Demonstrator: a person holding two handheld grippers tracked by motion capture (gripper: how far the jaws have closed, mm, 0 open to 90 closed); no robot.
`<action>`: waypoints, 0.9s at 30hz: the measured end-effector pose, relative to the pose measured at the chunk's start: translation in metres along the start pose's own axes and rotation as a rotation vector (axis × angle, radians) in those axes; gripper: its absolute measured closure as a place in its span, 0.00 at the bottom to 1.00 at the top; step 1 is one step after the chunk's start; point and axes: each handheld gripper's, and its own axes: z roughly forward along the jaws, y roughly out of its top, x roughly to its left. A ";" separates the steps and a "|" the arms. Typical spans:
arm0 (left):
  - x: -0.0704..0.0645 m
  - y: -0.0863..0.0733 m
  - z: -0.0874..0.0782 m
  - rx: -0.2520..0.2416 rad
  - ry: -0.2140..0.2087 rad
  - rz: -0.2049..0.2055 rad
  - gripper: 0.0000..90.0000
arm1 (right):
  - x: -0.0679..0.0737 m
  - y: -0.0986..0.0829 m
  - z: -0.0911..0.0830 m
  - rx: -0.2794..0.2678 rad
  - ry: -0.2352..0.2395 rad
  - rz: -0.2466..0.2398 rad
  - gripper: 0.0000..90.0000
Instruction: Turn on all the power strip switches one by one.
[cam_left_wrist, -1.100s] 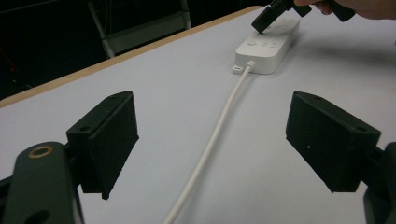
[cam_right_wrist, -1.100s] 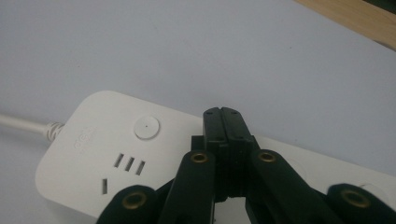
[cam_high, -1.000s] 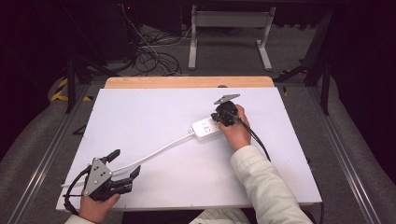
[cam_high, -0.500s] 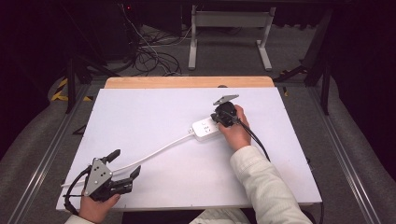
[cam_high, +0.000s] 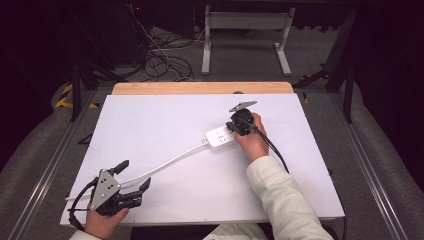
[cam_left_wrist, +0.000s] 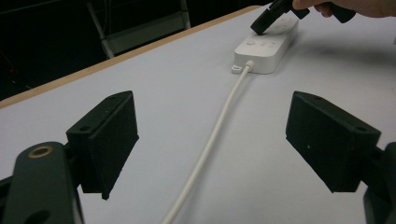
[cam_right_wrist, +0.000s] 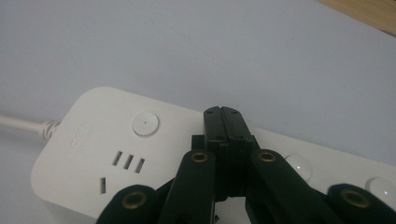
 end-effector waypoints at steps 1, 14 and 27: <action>0.000 0.000 0.000 0.000 0.000 0.000 0.19 | 0.000 0.000 0.000 0.000 -0.003 0.000 1.00; -0.001 0.000 0.000 0.003 -0.007 -0.003 0.19 | 0.003 0.000 0.001 0.008 -0.018 -0.009 1.00; 0.000 0.000 0.000 0.000 0.001 -0.008 0.19 | 0.014 0.019 -0.033 -0.138 0.031 -0.045 1.00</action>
